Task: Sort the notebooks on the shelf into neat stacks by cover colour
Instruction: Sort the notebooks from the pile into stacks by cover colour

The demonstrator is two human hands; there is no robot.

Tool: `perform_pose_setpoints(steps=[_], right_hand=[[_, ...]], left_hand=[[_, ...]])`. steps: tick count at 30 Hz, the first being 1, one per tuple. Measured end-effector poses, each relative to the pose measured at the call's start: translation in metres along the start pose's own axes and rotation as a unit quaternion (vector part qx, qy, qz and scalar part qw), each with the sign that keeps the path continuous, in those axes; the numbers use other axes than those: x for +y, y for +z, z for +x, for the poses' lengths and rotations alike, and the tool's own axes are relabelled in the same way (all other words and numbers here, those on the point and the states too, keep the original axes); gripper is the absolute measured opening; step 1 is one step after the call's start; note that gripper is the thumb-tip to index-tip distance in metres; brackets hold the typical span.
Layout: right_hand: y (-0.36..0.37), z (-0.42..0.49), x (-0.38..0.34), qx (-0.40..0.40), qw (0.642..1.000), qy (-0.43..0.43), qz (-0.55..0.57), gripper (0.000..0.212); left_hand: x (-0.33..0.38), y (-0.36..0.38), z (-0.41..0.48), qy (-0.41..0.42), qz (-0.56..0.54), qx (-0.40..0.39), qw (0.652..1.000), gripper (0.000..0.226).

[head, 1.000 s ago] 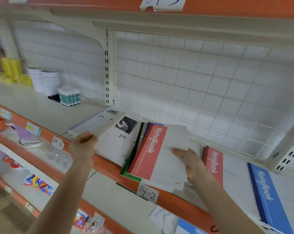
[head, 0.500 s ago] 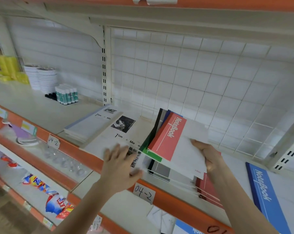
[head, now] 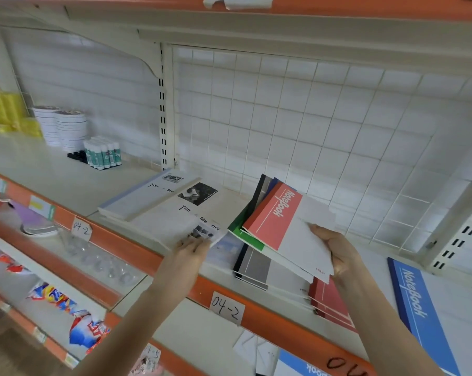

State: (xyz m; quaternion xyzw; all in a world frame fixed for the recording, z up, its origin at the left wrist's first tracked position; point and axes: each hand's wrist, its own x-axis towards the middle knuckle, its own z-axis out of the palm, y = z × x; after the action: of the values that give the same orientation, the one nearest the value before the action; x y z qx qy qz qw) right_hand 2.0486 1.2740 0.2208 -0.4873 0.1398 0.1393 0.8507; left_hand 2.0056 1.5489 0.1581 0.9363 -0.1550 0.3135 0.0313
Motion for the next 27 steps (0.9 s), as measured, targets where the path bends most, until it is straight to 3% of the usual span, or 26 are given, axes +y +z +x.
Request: perform_pose_setpoints(steps=[3,7,9,13,17,20,23,27], right_hand=[[0.002,-0.002,0.001,-0.007,1.000,0.004,-0.001,0.031],[0.006,-0.003,0.005,-0.028,1.000,-0.006,-0.013,0.078],[0.007,-0.003,0.005,-0.024,1.000,-0.001,-0.006,0.073],[0.009,-0.001,0.005,-0.029,1.000,0.001,-0.010,0.096],[0.010,-0.001,0.006,-0.022,1.000,-0.003,-0.018,0.117],[0.013,-0.005,0.007,-0.024,1.000,-0.008,-0.016,0.081],[0.014,-0.006,0.010,-0.027,1.000,-0.005,-0.013,0.078],[0.015,-0.016,0.009,-0.030,1.000,0.005,-0.004,0.063]], left_hand=[[-0.016,-0.015,0.014,-0.047,0.018,0.034,0.998,0.062],[-0.043,-0.015,0.024,-0.104,0.031,0.051,0.993,0.060],[-0.052,-0.006,0.022,-0.125,0.040,0.038,0.991,0.058],[-0.071,0.023,0.013,-0.121,0.015,0.024,0.992,0.055],[-0.075,0.026,0.009,-0.149,-0.035,0.030,0.988,0.026],[-0.069,0.022,0.013,-0.151,-0.024,0.014,0.988,0.040],[-0.065,0.025,0.010,-0.150,0.014,-0.031,0.988,0.040],[-0.055,0.018,0.008,-0.221,0.000,-0.130,0.967,0.046]])
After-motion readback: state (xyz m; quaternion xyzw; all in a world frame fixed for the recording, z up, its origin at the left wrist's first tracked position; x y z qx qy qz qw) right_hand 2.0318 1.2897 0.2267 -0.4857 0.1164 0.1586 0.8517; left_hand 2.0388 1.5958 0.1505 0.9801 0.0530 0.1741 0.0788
